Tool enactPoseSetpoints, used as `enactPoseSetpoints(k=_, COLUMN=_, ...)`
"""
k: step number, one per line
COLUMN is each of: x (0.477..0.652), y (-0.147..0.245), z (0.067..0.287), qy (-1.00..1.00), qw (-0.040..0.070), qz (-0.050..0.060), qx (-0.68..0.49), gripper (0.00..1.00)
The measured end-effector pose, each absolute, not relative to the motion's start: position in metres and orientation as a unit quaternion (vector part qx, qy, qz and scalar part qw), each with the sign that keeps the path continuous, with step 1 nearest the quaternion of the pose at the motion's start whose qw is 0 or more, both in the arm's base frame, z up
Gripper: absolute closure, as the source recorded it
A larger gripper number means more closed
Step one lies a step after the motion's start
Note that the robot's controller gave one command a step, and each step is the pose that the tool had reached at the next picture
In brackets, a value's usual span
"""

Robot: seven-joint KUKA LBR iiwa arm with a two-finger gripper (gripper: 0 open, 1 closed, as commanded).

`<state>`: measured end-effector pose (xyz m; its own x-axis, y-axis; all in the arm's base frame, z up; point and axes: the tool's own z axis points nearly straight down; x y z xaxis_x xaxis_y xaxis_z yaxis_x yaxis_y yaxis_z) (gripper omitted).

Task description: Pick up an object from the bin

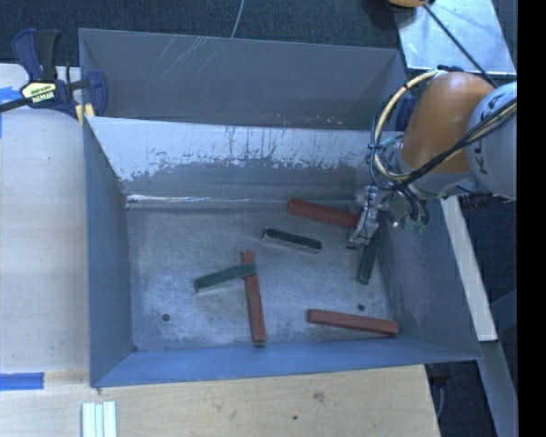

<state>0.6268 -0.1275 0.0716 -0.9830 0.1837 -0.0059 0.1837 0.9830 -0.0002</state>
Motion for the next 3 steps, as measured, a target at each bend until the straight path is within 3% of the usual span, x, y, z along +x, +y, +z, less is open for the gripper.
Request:
enactPoseSetpoints(k=1, x=0.627, y=-0.127, z=0.072, qy=0.996, qw=0.003, qz=0.0, qx=0.092, gripper=1.0)
enactPoseSetpoints(k=2, x=0.613, y=-0.149, z=0.161, qy=0.995, qw=0.002, qz=0.0, qx=0.101, gripper=1.0)
enactPoseSetpoints(k=3, x=0.599, y=-0.151, z=0.195, qy=0.995, qw=-0.001, qz=0.0, qx=0.101, gripper=1.0)
